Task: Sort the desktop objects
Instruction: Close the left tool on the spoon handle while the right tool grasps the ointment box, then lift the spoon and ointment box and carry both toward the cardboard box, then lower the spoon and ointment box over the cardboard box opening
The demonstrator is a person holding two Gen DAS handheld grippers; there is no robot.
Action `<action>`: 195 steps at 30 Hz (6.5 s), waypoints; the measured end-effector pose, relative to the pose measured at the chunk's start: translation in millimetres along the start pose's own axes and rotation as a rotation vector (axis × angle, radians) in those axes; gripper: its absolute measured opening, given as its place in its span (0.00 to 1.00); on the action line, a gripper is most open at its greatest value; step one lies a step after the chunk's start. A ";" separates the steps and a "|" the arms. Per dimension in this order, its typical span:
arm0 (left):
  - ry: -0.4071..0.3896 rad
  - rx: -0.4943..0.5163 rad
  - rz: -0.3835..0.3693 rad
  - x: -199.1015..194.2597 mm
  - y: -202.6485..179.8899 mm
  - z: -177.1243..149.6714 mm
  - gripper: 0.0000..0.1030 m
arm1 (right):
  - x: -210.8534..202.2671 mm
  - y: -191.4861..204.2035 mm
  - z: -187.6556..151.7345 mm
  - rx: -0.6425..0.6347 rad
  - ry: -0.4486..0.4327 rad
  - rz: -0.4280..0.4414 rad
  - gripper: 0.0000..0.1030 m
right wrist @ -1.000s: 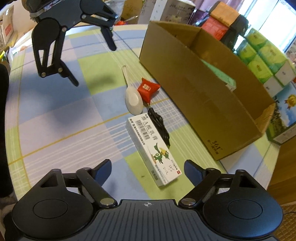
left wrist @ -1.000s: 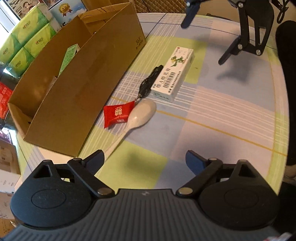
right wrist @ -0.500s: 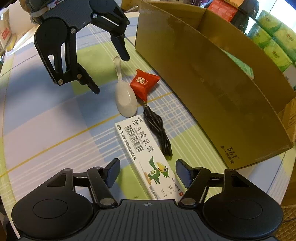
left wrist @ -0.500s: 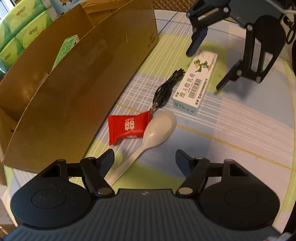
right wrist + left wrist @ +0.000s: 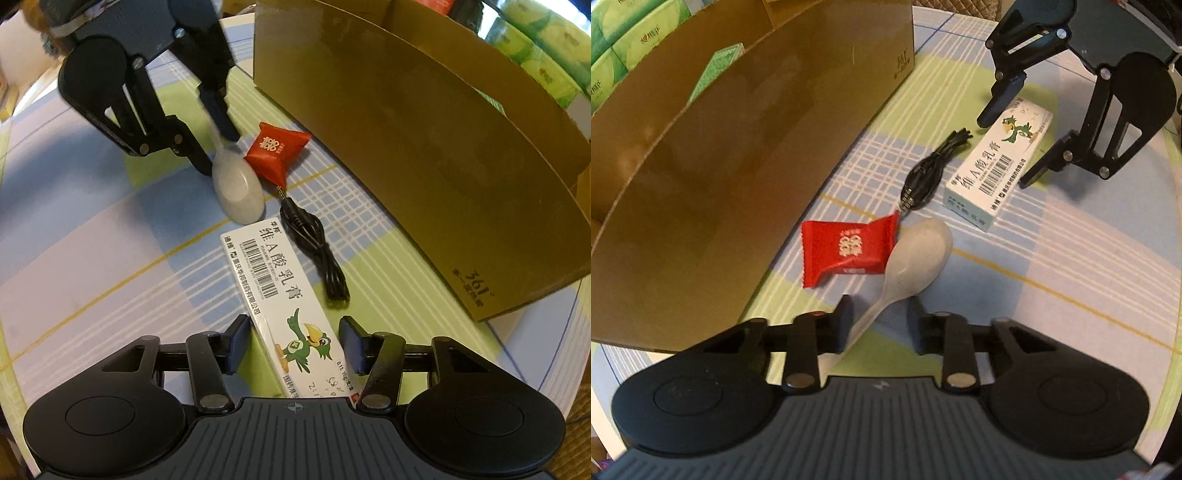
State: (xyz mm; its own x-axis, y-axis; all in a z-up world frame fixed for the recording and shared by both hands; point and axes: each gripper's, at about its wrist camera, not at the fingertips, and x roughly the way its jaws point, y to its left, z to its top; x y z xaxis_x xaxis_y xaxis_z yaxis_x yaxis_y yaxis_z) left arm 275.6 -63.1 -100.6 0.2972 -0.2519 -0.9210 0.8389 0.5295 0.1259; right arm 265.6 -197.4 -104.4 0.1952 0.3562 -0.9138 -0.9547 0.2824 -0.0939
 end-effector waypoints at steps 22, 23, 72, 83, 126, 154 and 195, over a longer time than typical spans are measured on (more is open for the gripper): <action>-0.019 -0.537 -0.048 -30.6 -83.3 -38.6 0.08 | -43.8 63.3 -53.9 0.587 -0.032 -0.026 0.35; -0.037 -0.516 -0.018 -32.1 -90.3 -40.0 0.08 | -44.1 67.3 -56.7 0.592 -0.048 -0.039 0.35; -0.387 -0.646 0.272 -28.5 -136.4 -65.6 0.04 | -38.2 98.1 -74.0 0.610 -0.313 -0.231 0.44; -0.394 -0.649 0.270 -32.9 -138.5 -64.4 0.04 | -45.5 97.5 -69.0 0.610 -0.312 -0.254 0.34; -0.476 -0.826 0.323 -133.8 -186.3 -34.7 0.04 | -157.2 110.0 -81.1 0.749 -0.478 -0.269 0.34; -0.494 -0.840 0.324 -142.6 -172.5 -26.7 0.04 | -167.1 100.8 -68.2 0.727 -0.495 -0.283 0.34; -0.521 -0.827 0.345 -149.6 -90.6 4.3 0.04 | -173.0 27.8 -1.7 0.658 -0.511 -0.296 0.34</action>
State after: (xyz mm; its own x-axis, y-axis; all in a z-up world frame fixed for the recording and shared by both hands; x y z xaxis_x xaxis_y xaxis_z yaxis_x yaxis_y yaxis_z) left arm 157.1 -76.9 27.4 0.7874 -0.1953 -0.5847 0.1534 0.9807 -0.1210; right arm 204.9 -252.6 50.4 0.6408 0.4976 -0.5846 -0.5570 0.8254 0.0921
